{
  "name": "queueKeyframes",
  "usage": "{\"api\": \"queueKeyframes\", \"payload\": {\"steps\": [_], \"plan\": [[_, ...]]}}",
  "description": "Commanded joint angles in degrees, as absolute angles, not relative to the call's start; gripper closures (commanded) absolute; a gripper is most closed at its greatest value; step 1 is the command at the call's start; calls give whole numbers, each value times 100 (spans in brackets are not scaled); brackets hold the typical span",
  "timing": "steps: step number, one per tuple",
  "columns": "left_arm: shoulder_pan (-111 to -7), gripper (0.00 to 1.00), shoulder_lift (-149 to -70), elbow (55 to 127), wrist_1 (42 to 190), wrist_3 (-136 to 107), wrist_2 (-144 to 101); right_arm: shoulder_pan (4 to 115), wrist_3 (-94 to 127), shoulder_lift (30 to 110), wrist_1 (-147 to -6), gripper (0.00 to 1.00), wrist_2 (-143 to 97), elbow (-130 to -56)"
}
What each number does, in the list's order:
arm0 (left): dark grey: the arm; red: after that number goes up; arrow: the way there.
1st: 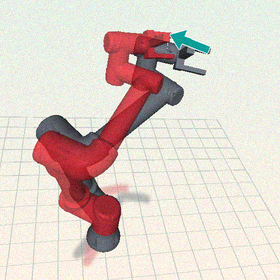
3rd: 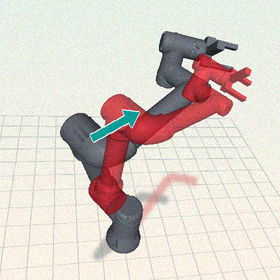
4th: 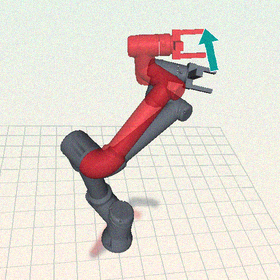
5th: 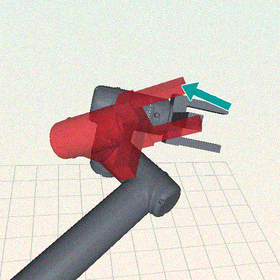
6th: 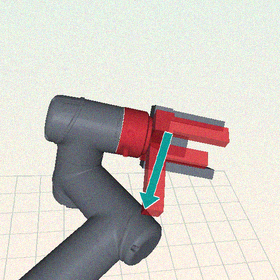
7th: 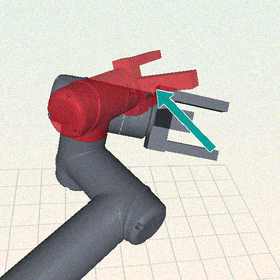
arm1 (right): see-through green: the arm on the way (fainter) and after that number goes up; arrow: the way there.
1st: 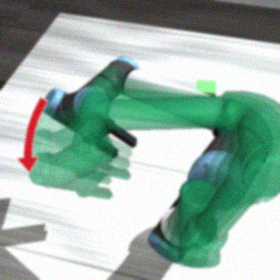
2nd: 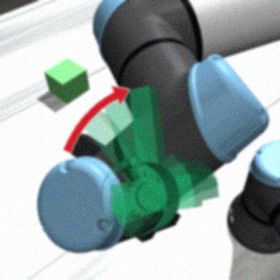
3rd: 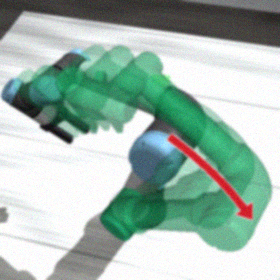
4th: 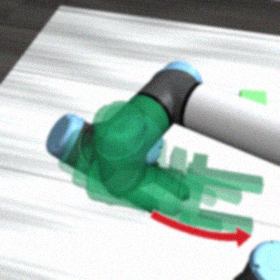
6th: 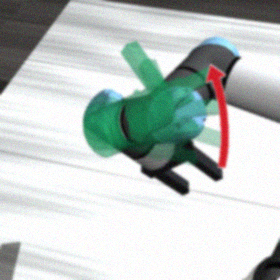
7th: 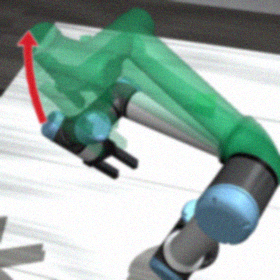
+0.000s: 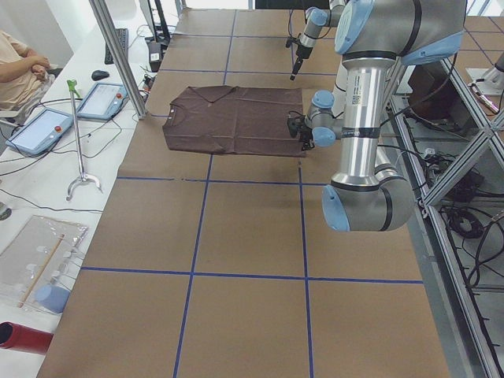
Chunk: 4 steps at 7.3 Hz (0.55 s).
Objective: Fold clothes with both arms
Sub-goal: 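Grasp the hem corners with both grippers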
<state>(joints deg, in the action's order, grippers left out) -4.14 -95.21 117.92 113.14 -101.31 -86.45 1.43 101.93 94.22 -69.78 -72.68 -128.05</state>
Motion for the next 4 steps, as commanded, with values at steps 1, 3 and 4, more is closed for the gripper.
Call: {"api": "queueKeyframes", "payload": {"steps": [1,3,4], "plan": [[-404,49,-9510,11891,11023,-10143,-8648,97,10195,9431,-6987,8,-7181,-12806],[-404,49,-9501,11900,10960,-10116,-8648,79,10195,9431,-6987,8,-7172,-12806],[-404,49,-9501,11857,10951,-10073,-8657,70,10204,9431,-6987,8,-7172,-12806]]}}
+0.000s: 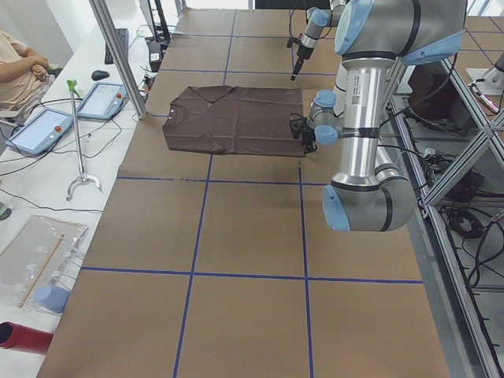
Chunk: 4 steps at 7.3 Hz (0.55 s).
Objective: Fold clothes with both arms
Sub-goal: 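Grasp the hem corners with both grippers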
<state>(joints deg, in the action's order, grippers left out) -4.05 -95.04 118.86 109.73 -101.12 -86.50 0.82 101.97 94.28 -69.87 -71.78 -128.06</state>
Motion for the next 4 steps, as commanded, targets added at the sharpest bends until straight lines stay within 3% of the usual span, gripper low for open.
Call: {"api": "queueKeyframes", "payload": {"steps": [1,4], "plan": [[-404,49,-9501,11830,10951,-10055,-8666,70,10204,9431,-6987,8,-7172,-12806],[-404,48,-9492,11812,10942,-10037,-8675,70,10204,9431,-6987,8,-7137,-12806]]}}
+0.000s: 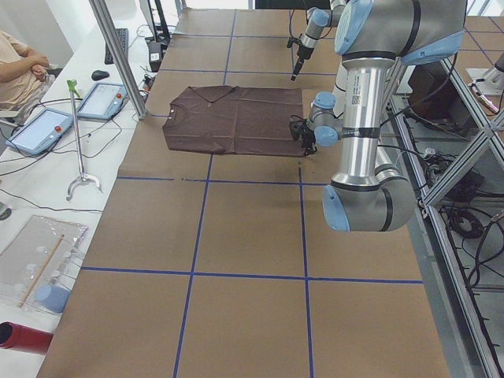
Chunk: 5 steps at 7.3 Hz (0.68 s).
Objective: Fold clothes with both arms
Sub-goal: 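Grasp the hem corners with both grippers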
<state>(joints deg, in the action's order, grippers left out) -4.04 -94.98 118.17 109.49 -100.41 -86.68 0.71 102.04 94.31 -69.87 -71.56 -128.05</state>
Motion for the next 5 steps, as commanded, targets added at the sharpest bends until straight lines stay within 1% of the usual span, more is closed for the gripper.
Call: {"api": "queueKeyframes", "payload": {"steps": [1,4,5], "plan": [[-404,47,-9431,11812,10951,-10020,-8692,70,10204,9431,-6987,8,-7137,-12806],[-404,46,-9422,11821,10951,-9949,-8692,70,10204,9448,-6987,8,-7128,-12806],[-404,53,-9439,11813,10951,-9949,-8692,70,10204,9448,-6987,8,-7128,-12806]]}}
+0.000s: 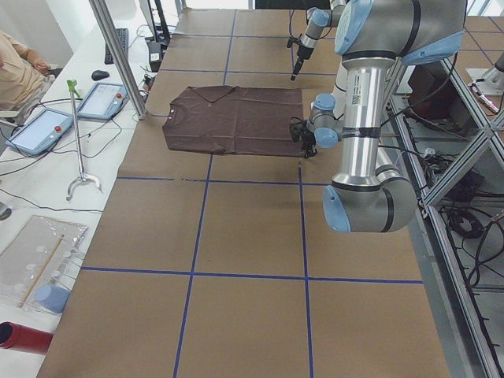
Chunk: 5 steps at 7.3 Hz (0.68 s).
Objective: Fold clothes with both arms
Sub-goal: 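Grasp the hem corners with both grippers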
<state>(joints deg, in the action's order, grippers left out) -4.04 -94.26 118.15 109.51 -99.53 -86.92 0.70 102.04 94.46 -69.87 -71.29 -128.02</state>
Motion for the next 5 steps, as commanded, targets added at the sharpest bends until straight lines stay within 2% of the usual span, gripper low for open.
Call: {"api": "queueKeyframes", "payload": {"steps": [1,2,4,5], "plan": [[-396,85,-9466,11813,10951,-9975,-8684,70,10204,9448,-6987,8,-7119,-12806],[-404,86,-9466,11812,10960,-9976,-8684,70,10204,9448,-6987,7,-7102,-12806],[-404,100,-9466,11812,10960,-9976,-8675,70,10204,9448,-6987,7,-7102,-12806],[-404,100,-9466,11821,10960,-9984,-8666,27,10230,9448,-6987,8,-7058,-12797]]}}
